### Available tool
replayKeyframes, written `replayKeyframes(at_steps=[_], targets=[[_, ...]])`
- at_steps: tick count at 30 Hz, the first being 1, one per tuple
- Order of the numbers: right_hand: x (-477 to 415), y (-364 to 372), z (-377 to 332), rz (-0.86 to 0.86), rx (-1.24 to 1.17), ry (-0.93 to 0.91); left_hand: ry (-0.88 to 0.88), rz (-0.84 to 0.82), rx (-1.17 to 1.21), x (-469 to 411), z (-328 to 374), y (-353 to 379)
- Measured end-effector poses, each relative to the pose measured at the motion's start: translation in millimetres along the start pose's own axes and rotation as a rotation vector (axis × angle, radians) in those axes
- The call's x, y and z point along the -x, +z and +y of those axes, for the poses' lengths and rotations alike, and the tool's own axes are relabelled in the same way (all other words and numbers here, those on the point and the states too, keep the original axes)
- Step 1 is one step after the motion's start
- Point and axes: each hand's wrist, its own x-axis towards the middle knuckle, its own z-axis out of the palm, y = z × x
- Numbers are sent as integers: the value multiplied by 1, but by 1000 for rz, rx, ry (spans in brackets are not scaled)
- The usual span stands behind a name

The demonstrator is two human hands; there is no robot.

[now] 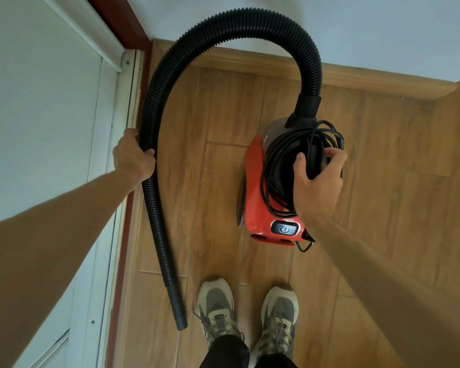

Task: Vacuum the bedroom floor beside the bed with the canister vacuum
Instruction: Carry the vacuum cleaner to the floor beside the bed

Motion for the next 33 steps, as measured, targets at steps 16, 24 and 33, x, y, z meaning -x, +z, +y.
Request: replayKeyframes(at_steps=[16, 24, 33], targets=[[19, -6, -10, 31, -182, 21, 240, 9, 297, 53, -6, -5], [48, -47, -41, -4, -142, 2, 248, 73, 275, 100, 14, -36], [74, -135, -120, 16, -121, 5, 325, 103, 227, 173, 83, -126]])
